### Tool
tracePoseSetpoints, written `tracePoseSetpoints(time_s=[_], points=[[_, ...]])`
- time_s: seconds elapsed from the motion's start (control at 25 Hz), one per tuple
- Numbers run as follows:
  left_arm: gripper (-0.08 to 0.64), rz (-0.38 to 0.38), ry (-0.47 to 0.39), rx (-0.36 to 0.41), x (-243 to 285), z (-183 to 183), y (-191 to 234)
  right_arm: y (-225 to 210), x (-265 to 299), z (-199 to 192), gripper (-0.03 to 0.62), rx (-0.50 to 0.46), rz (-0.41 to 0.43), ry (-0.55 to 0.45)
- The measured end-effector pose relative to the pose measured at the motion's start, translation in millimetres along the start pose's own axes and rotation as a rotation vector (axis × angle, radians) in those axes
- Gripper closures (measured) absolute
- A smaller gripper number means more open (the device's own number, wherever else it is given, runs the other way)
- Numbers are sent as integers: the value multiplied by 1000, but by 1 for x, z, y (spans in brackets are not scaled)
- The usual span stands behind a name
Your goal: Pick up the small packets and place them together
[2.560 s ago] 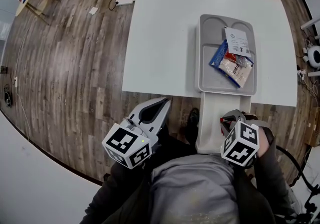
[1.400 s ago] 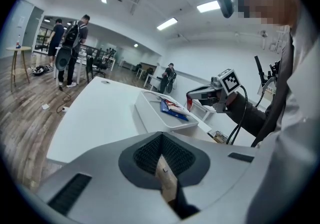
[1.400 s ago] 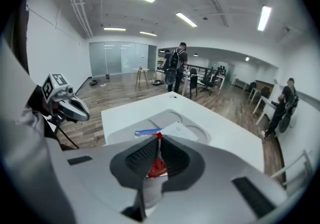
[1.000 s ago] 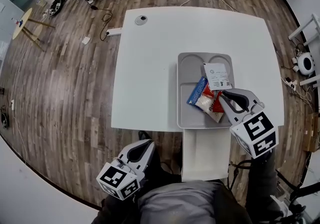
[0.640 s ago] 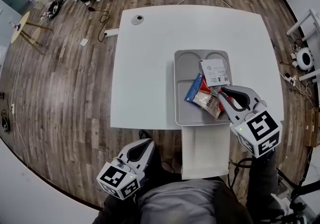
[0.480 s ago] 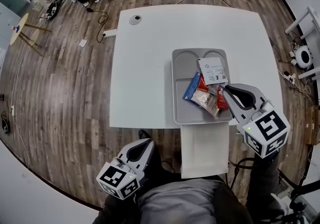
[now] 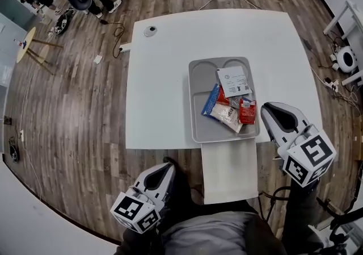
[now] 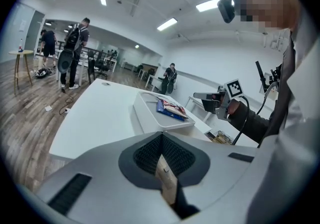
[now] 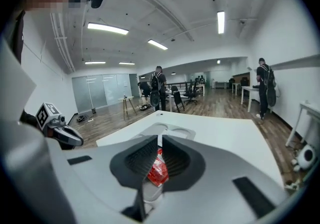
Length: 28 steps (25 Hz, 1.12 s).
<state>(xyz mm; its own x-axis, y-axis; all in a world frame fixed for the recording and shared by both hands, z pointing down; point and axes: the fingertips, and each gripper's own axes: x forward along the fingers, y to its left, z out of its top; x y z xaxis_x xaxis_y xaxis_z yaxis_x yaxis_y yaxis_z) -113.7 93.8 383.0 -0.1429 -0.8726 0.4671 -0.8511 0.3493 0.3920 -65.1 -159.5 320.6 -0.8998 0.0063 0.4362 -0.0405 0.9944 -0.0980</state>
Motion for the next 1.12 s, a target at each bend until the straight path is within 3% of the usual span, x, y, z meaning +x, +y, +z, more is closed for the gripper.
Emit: tracePoseSetpoints(time_s=[0.24, 0.52, 0.76, 1.12], points=[[563, -67, -40, 86, 3, 29, -25, 10, -22, -5, 565, 83, -29, -48], [563, -134, -132, 270, -33, 72, -55, 94, -47, 17, 565, 181, 3, -147], [563, -202, -164, 366, -50, 68, -60, 163, -54, 20, 565, 173, -19, -199], [563, -277, -205, 465, -71, 59, -68, 200, -56, 27, 566, 145, -41, -245]])
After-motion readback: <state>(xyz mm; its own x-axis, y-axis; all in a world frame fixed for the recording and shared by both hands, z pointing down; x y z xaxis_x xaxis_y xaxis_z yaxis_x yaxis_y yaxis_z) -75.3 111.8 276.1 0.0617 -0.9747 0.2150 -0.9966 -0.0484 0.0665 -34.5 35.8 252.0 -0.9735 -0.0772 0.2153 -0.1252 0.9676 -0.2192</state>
